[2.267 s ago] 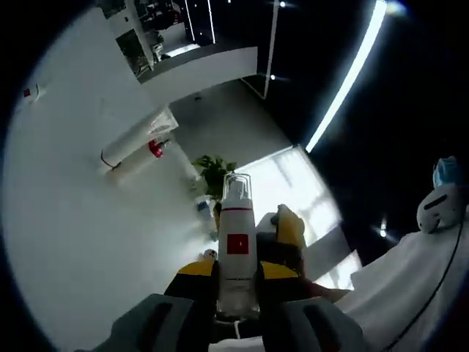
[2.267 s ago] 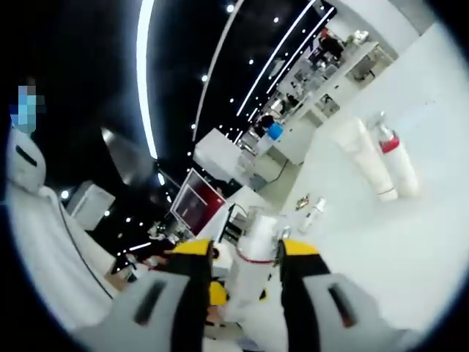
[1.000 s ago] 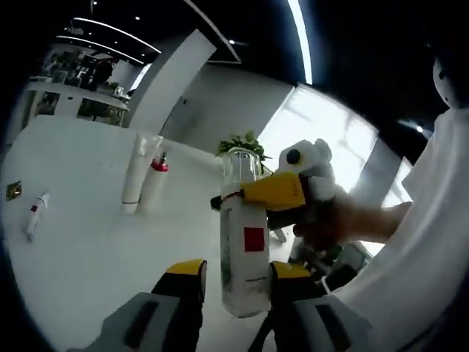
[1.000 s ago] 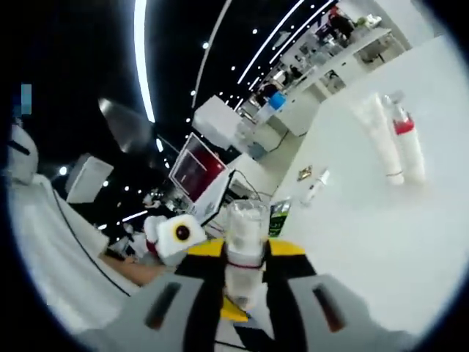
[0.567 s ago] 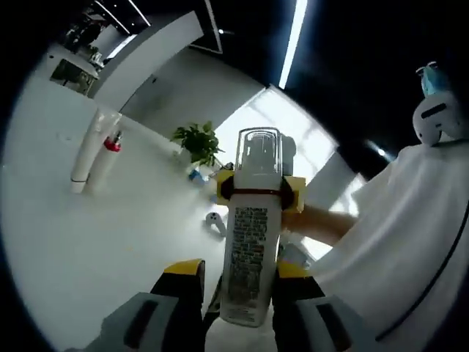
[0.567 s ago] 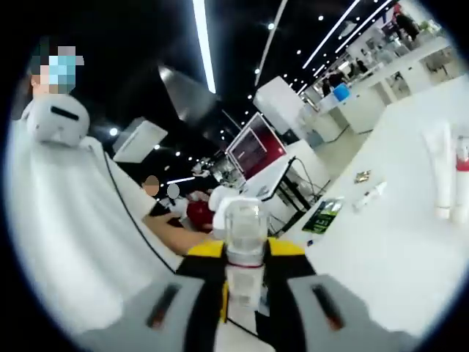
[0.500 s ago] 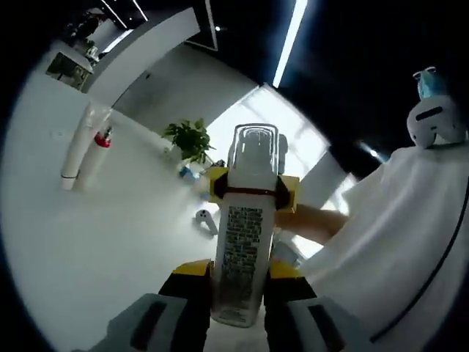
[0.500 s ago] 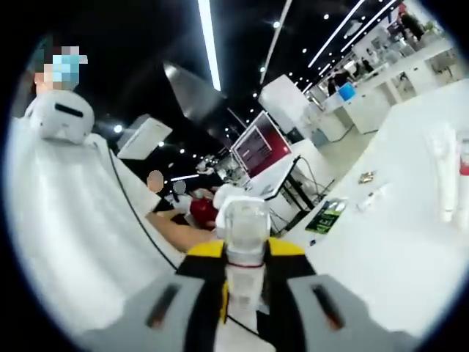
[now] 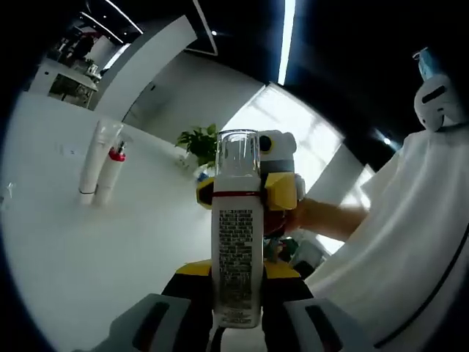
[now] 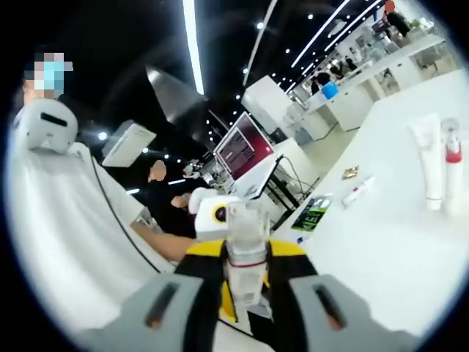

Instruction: Arrange the skincare products in the storage area until every visible bottle or jar stands upright without overlapping.

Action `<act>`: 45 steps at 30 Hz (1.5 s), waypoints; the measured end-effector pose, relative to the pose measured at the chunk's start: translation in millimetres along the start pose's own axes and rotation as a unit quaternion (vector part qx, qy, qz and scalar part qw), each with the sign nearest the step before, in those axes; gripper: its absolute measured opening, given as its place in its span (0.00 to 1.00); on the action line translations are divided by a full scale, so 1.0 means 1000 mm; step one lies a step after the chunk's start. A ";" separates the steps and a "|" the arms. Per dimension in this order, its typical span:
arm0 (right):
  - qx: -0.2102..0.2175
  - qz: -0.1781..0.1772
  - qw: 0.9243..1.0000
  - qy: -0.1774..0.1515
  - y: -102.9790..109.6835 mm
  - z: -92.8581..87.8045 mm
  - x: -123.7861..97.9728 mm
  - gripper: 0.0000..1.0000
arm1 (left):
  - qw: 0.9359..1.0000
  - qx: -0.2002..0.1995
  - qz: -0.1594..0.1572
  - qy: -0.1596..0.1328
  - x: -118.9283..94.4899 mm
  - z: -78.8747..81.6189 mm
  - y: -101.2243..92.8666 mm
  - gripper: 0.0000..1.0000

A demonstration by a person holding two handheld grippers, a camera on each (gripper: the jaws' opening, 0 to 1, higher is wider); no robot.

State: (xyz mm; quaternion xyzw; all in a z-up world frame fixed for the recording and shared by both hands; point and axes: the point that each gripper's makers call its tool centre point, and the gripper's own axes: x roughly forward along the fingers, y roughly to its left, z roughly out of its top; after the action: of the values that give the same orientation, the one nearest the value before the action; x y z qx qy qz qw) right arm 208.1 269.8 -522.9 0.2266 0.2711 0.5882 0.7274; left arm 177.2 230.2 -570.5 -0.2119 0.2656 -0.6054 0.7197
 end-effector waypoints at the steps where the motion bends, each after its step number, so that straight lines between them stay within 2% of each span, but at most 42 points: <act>1: -0.002 -0.008 1.000 -0.004 -0.002 0.001 0.000 0.24 | 1.000 0.008 0.010 -0.002 -0.001 0.001 0.003 0.24; 6: -0.018 -0.037 0.999 -0.012 -0.006 0.006 0.001 0.29 | 0.999 0.027 0.045 0.007 -0.004 -0.001 0.015 0.24; 10: -0.048 -0.065 0.997 0.005 -0.013 0.008 -0.001 0.31 | 0.997 0.031 0.066 0.016 -0.009 -0.005 0.023 0.24; 12: -0.060 -0.069 0.996 0.015 -0.013 0.009 -0.001 0.32 | 0.997 0.037 0.071 0.017 -0.011 -0.007 0.025 0.24; 15: -0.079 -0.072 0.994 0.037 -0.014 0.008 -0.002 0.32 | 0.996 0.047 0.077 0.025 -0.012 -0.009 0.025 0.24; 19: -0.114 -0.079 0.987 0.079 -0.016 0.004 -0.003 0.33 | 0.994 0.057 0.086 0.034 -0.014 -0.011 0.028 0.24; 25: -0.122 -0.074 0.986 0.089 -0.012 0.005 -0.001 0.36 | 0.992 0.073 0.095 0.043 -0.016 -0.012 0.031 0.24; 27: -0.147 -0.074 0.979 0.123 -0.011 0.000 -0.002 0.36 | 0.990 0.085 0.103 0.054 -0.018 -0.018 0.032 0.24; 29: -0.153 -0.073 0.976 0.139 -0.010 -0.003 -0.003 0.36 | 0.989 0.087 0.104 0.059 -0.019 -0.020 0.032 0.24; 33: -0.176 -0.064 0.965 0.184 -0.005 -0.008 -0.011 0.36 | 0.990 0.090 0.088 0.067 -0.018 -0.024 0.026 0.24; 35: -0.177 -0.056 0.964 0.190 -0.002 -0.004 -0.015 0.34 | 0.992 0.087 0.064 0.067 -0.016 -0.025 0.018 0.24; 38: -0.177 -0.025 0.962 0.206 0.010 -0.001 -0.019 0.34 | 0.993 0.090 0.040 0.060 -0.016 -0.021 0.010 0.24; 45: -0.164 0.017 0.956 0.241 0.014 -0.002 -0.028 0.28 | 0.995 0.087 -0.006 0.044 -0.006 -0.010 -0.008 0.23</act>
State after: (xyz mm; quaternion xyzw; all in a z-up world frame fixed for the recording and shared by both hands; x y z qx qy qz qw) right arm 192.2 244.9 -512.1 -0.0400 0.3347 0.6737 0.6576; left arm 163.7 234.4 -572.1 -0.1234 0.2419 -0.6396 0.7191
